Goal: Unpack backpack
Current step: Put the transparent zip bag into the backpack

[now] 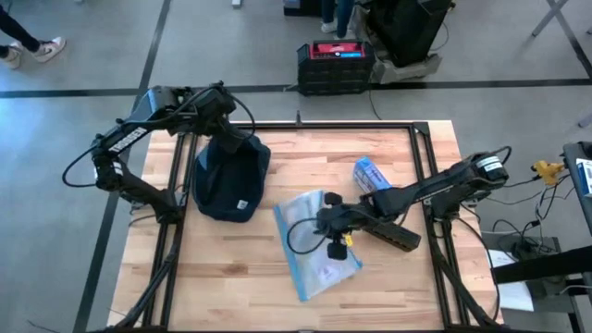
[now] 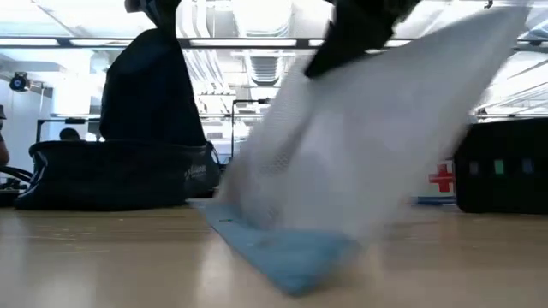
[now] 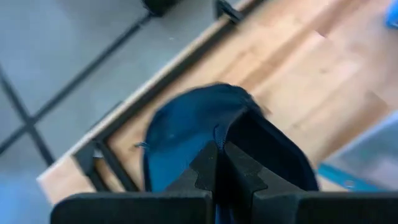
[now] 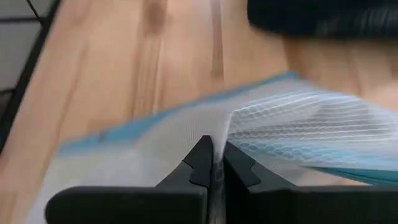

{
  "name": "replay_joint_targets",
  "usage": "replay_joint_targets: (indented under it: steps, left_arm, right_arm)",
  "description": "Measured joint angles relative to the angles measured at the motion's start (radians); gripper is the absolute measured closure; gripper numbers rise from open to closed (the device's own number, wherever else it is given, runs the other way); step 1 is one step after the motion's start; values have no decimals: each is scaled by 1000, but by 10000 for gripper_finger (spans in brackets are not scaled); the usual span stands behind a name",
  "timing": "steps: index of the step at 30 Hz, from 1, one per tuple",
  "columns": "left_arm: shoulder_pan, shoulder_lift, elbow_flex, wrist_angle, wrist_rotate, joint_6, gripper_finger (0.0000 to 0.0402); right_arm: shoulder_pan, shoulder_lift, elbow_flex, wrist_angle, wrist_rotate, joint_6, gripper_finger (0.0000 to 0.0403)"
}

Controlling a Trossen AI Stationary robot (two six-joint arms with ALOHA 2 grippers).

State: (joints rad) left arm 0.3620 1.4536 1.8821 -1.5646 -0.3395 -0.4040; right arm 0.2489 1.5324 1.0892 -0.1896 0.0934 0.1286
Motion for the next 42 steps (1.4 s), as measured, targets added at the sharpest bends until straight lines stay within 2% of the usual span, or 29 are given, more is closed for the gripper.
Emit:
replay_joint_targets:
  steps: [2, 5, 10, 16, 21, 27, 32, 37, 42]
  left_arm:
    - [-12, 14, 0, 0, 16, -2, 401]
    - [-27, 36, 0, 0, 17, -2, 401]
    - [-27, 44, 7, 2, 5, 12, 401]
    - [-27, 45, 87, 68, -51, 47, 401]
    - [-32, 44, 120, 88, -56, 54, 401]
    - [-32, 48, 90, 88, -66, 52, 401]
    - [-32, 64, 81, 86, -67, 52, 401]
    - [-32, 79, 80, 84, -70, 56, 401]
    - [-31, 93, 79, 83, -70, 66, 401]
  right_arm:
    - [-11, 7, 7, 70, -4, -52, 402]
    - [-27, 17, 54, 54, 2, -119, 402]
    - [-53, 31, 131, -52, 11, -194, 402]
    - [-80, 46, 229, -143, 19, -297, 403]
    - [-86, 108, 256, -173, 4, -304, 403]
    - [-82, 249, 244, -176, 10, -271, 403]
    - [-81, 304, 247, -181, 3, -252, 400]
    - [-90, 291, 250, -225, 0, -217, 350]
    - [-131, 273, 277, -380, 1, -107, 250]
